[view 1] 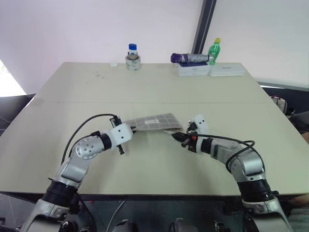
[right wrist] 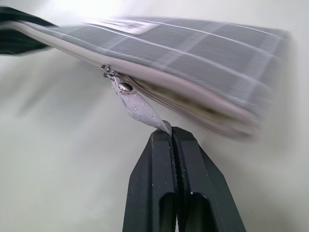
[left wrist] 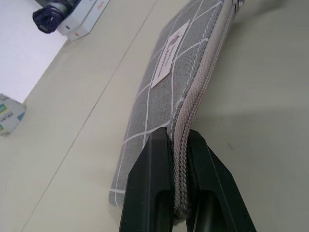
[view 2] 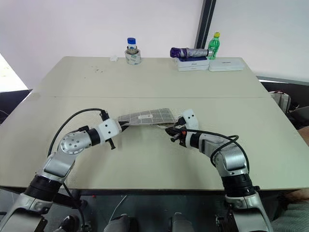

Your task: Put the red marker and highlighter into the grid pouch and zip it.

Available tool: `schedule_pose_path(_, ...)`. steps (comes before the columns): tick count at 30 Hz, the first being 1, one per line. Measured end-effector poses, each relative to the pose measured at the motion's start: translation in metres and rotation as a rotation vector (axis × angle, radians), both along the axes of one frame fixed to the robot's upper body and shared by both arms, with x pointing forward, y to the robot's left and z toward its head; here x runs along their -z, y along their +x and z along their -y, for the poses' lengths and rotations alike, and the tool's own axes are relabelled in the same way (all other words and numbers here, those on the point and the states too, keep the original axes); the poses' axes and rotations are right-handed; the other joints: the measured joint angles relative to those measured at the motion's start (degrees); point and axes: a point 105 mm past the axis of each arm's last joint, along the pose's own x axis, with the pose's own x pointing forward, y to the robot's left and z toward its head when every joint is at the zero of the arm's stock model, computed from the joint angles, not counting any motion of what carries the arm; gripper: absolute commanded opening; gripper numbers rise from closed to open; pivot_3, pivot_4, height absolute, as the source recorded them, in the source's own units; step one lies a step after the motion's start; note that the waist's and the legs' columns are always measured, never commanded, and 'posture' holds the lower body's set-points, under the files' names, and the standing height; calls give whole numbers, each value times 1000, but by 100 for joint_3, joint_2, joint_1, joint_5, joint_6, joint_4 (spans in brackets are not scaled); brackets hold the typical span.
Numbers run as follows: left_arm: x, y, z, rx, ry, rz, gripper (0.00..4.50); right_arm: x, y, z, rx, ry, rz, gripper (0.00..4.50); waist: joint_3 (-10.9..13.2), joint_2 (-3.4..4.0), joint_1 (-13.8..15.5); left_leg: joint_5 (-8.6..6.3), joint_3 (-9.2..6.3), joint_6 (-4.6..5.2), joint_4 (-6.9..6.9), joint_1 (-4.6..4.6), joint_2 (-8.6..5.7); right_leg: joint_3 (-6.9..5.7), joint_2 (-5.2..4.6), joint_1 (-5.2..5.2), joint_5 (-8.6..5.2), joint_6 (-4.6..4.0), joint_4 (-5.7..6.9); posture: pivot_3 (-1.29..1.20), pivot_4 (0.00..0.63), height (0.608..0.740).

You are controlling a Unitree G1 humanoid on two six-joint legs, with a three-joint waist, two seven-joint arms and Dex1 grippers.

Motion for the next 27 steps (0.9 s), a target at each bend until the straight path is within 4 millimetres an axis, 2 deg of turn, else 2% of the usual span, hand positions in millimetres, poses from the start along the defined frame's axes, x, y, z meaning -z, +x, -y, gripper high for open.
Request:
schedule_pose_path(5,2,1,-6,-11,4,-2,0,9,13,44,85,-95,6,47,0,0,2,0,2,1,1,0,-1,1,0,0,0,0,-2,0,150,740)
schedule_pose_path(8,1,0,-5,5,3,12,0,4,18,52,65,-128,54,47,0,0,-2,0,2,0,0,0,0,1,1,-1,0,0,-1,0,150,740)
schedule_pose_path(12,2,-1,-8,16,-25,-6,0,0,16,52,22,-140,77,47,0,0,-1,0,4,0,0,0,4,1,0,-1,0,0,-1,0,150,740)
schedule_pose_path(13,3,-2,-10,17,-50,-30,399,0,14,50,11,-128,68,15,0,0,0,0,4,0,0,0,4,1,0,-1,0,0,-1,0,150,740)
schedule_pose_path(16,1,-3,-21,1,-143,-92,1675,3,5,47,-19,-74,20,899,0,0,2,0,4,0,1,0,8,1,1,-1,0,0,-1,0,150,740)
schedule_pose_path(18,-7,-3,-29,-16,-193,-79,2778,2,2,49,-21,-39,1,1916,0,0,7,0,5,0,2,0,7,1,0,0,0,0,-2,0,150,740)
schedule_pose_path(21,-17,-8,-30,-8,-256,-70,4243,-6,1,46,-33,-31,29,3382,0,0,8,0,4,0,3,0,6,1,-1,1,0,0,-1,0,150,740)
schedule_pose_path(22,-18,-11,-29,-1,-275,-80,4500,-7,1,47,-32,-30,35,3975,0,0,10,0,4,0,3,0,6,1,-1,1,0,0,-1,0,150,740)
schedule_pose_path(23,-19,-16,-29,6,-303,-95,4500,-9,1,47,-40,-30,41,4447,0,0,4,0,4,0,2,0,7,1,0,1,0,0,-2,0,150,740)
schedule_pose_path(27,-26,-32,-32,20,-406,-180,4500,-15,-1,56,-46,-57,68,4447,0,-1,3,0,1,0,2,0,8,2,1,1,0,0,-1,0,150,740)
